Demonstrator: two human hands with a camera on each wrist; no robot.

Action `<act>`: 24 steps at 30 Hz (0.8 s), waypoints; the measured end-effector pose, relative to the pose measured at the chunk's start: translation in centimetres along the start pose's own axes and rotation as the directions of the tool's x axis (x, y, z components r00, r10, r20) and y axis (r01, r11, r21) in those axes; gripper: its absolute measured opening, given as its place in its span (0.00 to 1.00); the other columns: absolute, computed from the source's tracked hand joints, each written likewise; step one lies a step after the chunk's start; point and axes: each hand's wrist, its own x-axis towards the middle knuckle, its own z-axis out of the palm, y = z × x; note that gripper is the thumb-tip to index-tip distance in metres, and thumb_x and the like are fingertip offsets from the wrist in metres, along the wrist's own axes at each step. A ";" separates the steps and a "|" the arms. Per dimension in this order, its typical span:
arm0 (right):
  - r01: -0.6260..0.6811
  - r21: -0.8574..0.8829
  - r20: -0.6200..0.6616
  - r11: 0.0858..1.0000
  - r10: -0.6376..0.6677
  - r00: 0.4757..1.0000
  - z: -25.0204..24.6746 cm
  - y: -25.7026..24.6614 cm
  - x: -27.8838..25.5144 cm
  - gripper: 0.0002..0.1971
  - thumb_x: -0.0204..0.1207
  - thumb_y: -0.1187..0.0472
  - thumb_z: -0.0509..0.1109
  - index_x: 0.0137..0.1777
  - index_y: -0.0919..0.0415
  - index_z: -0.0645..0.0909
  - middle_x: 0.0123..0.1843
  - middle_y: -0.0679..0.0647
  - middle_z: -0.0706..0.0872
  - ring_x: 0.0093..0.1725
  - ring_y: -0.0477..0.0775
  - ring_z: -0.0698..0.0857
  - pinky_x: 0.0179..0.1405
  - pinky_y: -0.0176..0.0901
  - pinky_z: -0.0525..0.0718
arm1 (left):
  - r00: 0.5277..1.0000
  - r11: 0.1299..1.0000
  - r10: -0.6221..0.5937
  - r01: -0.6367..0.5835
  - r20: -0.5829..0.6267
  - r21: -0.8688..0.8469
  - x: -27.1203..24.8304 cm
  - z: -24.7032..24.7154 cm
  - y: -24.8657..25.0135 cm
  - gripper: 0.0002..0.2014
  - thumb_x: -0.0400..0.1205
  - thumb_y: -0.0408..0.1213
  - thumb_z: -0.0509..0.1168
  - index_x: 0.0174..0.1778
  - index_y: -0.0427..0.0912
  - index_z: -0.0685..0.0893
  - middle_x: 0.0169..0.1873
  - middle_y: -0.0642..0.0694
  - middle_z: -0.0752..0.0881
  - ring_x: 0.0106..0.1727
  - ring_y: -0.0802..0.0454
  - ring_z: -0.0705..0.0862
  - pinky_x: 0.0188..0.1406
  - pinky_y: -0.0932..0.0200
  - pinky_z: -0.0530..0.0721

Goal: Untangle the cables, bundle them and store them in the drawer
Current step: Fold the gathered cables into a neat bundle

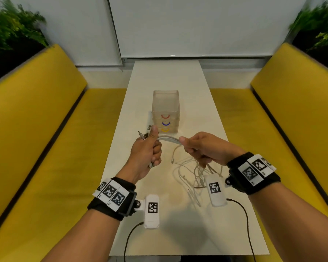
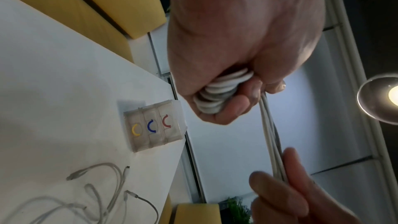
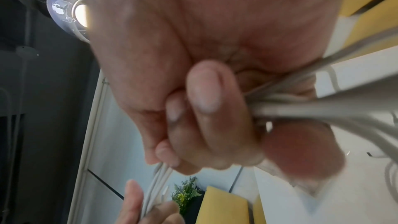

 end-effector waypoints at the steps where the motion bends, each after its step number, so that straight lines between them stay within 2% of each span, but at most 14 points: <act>1: -0.001 -0.014 0.018 1.000 0.001 1.000 -0.2 0.2 0.0 0.27 0.84 0.40 0.65 0.30 0.58 0.71 0.23 0.49 0.64 0.21 0.52 0.62 0.25 0.42 0.72 | 1.000 1.000 0.009 -0.009 0.002 0.000 0.0 -0.1 0.1 0.26 0.82 0.63 0.63 0.27 0.49 0.67 0.21 0.51 0.62 0.20 0.55 0.61 0.21 0.61 0.63; 6: -0.018 -0.078 0.086 0.997 0.025 0.996 -1.2 1.3 -0.2 0.27 0.81 0.37 0.67 0.29 0.56 0.70 0.25 0.52 0.65 0.24 0.55 0.67 0.29 0.45 0.75 | 1.000 1.000 0.028 -0.028 -0.005 0.008 0.1 -0.5 0.5 0.25 0.85 0.60 0.62 0.29 0.49 0.66 0.21 0.51 0.62 0.19 0.55 0.61 0.20 0.61 0.63; 8: -0.010 -0.090 0.094 0.996 0.018 0.995 -1.5 1.8 -0.2 0.25 0.84 0.41 0.66 0.30 0.56 0.71 0.25 0.51 0.69 0.25 0.55 0.71 0.33 0.47 0.78 | 0.999 0.999 0.036 -0.037 -0.022 -0.014 0.3 -0.8 0.5 0.25 0.86 0.59 0.62 0.29 0.49 0.65 0.21 0.52 0.61 0.19 0.56 0.60 0.20 0.60 0.62; 10: 0.004 -0.059 0.083 0.998 0.001 0.997 -1.7 2.3 -0.1 0.21 0.88 0.47 0.63 0.35 0.57 0.76 0.27 0.50 0.70 0.27 0.54 0.72 0.34 0.48 0.77 | 0.999 0.998 0.036 -0.037 -0.029 -0.044 0.4 -1.2 0.3 0.25 0.87 0.59 0.61 0.29 0.49 0.65 0.21 0.52 0.60 0.19 0.56 0.60 0.19 0.60 0.62; 12: 0.020 -0.026 0.018 0.999 -0.019 1.000 -1.5 2.6 -0.1 0.19 0.90 0.51 0.59 0.41 0.59 0.78 0.28 0.49 0.68 0.27 0.51 0.68 0.30 0.45 0.72 | 0.999 0.997 0.025 -0.028 -0.037 -0.078 0.4 -1.3 -0.3 0.25 0.86 0.59 0.61 0.30 0.49 0.65 0.22 0.51 0.60 0.18 0.57 0.60 0.18 0.60 0.62; 15: 0.064 -0.019 -0.177 0.998 -0.066 0.982 -0.2 2.5 0.2 0.18 0.91 0.52 0.56 0.42 0.59 0.77 0.27 0.47 0.67 0.26 0.47 0.62 0.23 0.40 0.61 | 0.996 0.995 0.030 -0.038 -0.087 -0.095 0.4 -0.7 -1.4 0.25 0.85 0.61 0.62 0.30 0.49 0.65 0.23 0.49 0.58 0.19 0.56 0.58 0.18 0.61 0.60; 17: 0.121 -0.132 -0.307 0.984 -0.156 0.939 1.2 2.4 0.6 0.17 0.90 0.57 0.56 0.41 0.58 0.78 0.27 0.45 0.70 0.26 0.46 0.65 0.23 0.36 0.63 | 0.987 0.991 0.044 -0.062 -0.157 -0.116 0.7 0.0 -1.5 0.26 0.80 0.63 0.65 0.28 0.50 0.64 0.22 0.50 0.58 0.20 0.56 0.57 0.18 0.61 0.59; 19: 0.181 -0.321 -0.367 0.930 -0.299 0.881 2.9 2.3 0.9 0.15 0.90 0.59 0.56 0.42 0.58 0.78 0.30 0.43 0.73 0.29 0.46 0.71 0.29 0.39 0.68 | 0.968 0.984 0.040 -0.081 -0.247 -0.156 1.2 0.8 -1.3 0.27 0.73 0.67 0.68 0.28 0.51 0.66 0.20 0.52 0.60 0.21 0.55 0.58 0.19 0.60 0.59; 22: 0.199 -0.514 -0.357 0.834 -0.419 0.835 5.4 2.0 0.7 0.16 0.91 0.53 0.53 0.44 0.57 0.75 0.32 0.47 0.77 0.35 0.57 0.79 0.36 0.54 0.75 | 0.942 0.972 0.038 -0.113 -0.334 -0.207 1.7 1.6 -0.9 0.29 0.63 0.73 0.72 0.29 0.50 0.71 0.20 0.53 0.63 0.22 0.54 0.59 0.21 0.59 0.60; 24: 0.213 -0.570 -0.334 0.793 -0.461 0.822 6.6 2.0 0.5 0.16 0.91 0.50 0.51 0.45 0.57 0.72 0.32 0.51 0.79 0.34 0.62 0.80 0.35 0.57 0.77 | 0.940 0.966 0.038 -0.123 -0.340 -0.229 1.9 1.9 -0.8 0.31 0.59 0.73 0.74 0.27 0.49 0.71 0.21 0.52 0.63 0.23 0.54 0.60 0.22 0.59 0.60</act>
